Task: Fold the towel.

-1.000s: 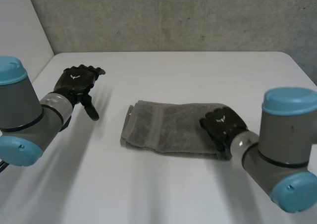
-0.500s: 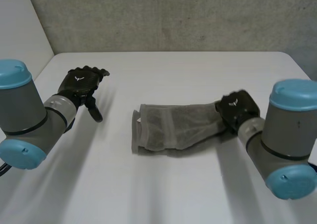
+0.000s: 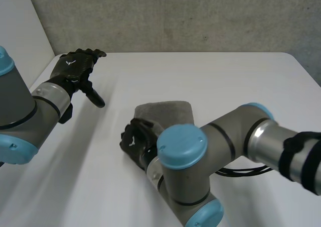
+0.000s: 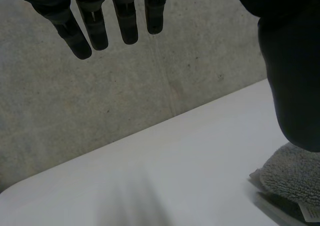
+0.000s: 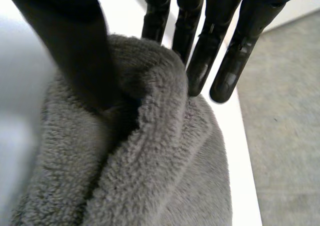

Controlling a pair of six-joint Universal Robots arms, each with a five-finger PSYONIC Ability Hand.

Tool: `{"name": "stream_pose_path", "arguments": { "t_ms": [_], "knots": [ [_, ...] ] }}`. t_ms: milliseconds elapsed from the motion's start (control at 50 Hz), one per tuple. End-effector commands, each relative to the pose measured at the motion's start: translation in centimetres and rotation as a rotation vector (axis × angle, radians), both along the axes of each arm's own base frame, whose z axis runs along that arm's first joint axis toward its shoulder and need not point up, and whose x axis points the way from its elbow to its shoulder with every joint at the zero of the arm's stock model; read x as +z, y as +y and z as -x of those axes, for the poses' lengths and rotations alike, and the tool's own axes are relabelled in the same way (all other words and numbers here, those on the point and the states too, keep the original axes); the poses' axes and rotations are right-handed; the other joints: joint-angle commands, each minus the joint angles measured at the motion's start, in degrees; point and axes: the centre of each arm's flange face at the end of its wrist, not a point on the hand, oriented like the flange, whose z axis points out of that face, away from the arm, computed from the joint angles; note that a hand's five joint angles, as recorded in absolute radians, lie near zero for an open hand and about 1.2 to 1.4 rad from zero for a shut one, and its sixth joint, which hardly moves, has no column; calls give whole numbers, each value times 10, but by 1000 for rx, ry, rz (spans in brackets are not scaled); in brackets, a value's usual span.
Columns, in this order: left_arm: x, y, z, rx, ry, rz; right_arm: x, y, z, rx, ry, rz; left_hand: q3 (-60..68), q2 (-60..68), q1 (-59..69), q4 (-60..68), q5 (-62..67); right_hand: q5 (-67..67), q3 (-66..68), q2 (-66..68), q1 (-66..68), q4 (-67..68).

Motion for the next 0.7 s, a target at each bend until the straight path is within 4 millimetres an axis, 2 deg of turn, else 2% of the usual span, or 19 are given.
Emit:
{"name": "stream_pose_path", "arguments": {
  "t_ms": [20,40,100,120,200,260,300,320,360,380,400,420,460,480,520,540,560,620,700],
  "knots": [
    [1,1,4,-10,5,2,74,-22,29,-166,-382,-245,-30,-38,-43,-40,-119,-323,-338,-318,-317,-328],
    [2,1,5,-12,9,4,84,-26,37,-197,-438,-291,-30,-38,-43,-40,-119,-323,-338,-318,-317,-328],
    [2,2,8,-22,11,4,91,-32,45,-228,-487,-327,-30,-38,-43,-40,-119,-323,-338,-318,-317,-328],
    [1,6,14,-40,12,4,96,-41,54,-262,-512,-341,-30,-38,-43,-40,-119,-323,-338,-318,-317,-328],
    [-1,15,35,-97,19,0,91,-62,78,-333,-505,-374,-30,-38,-43,-40,-119,-323,-338,-318,-317,-328],
    [-2,16,41,-112,23,-4,88,-68,83,-349,-501,-388,-28,-37,-42,-38,-117,-323,-338,-318,-317,-328],
    [-8,24,58,-156,33,-27,85,-77,90,-382,-511,-409,-28,-37,-42,-38,-117,-323,-338,-318,-317,-328],
    [-9,24,59,-157,33,-27,85,-77,90,-382,-511,-410,-28,-37,-42,-38,-117,-323,-338,-318,-317,-328],
    [-23,34,74,-197,28,-87,78,-85,94,-419,-529,-459,-27,-35,-40,-36,-115,-323,-338,-318,-317,-328],
    [-23,34,74,-198,28,-87,78,-85,94,-419,-529,-460,-27,-35,-40,-36,-115,-323,-338,-318,-317,-328],
    [-31,37,80,-213,15,-122,71,-91,96,-448,-534,-498,-25,-33,-38,-35,-114,-323,-338,-318,-317,-328],
    [-32,37,80,-213,15,-123,71,-91,96,-448,-535,-498,-25,-33,-38,-35,-114,-323,-338,-318,-317,-328],
    [-53,43,87,-222,-26,-207,55,-99,96,-487,-547,-580,-23,-32,-37,-33,-112,-323,-338,-318,-317,-328],
    [-53,43,87,-222,-26,-208,55,-99,96,-487,-547,-580,-23,-32,-37,-33,-112,-323,-338,-318,-317,-328],
    [-74,44,88,-184,-75,-283,40,-102,93,-507,-537,-663,-22,-30,-35,-31,-110,-323,-338,-318,-317,-328],
    [-74,44,88,-184,-76,-283,40,-102,93,-507,-537,-663,-22,-30,-35,-31,-110,-323,-338,-318,-317,-328],
    [-83,42,86,-156,-97,-307,29,-102,92,-518,-515,-709,-23,-32,-37,-33,-112,-323,-338,-318,-317,-328],
    [-97,41,84,-115,-133,-340,12,-102,87,-522,-475,-766,-32,-40,-45,-41,-120,-323,-338,-318,-317,-328],
    [-105,43,85,-105,-155,-351,0,-102,85,-529,-452,-788,-39,-47,-52,-48,-127,-323,-338,-318,-317,-328]
  ]
}}
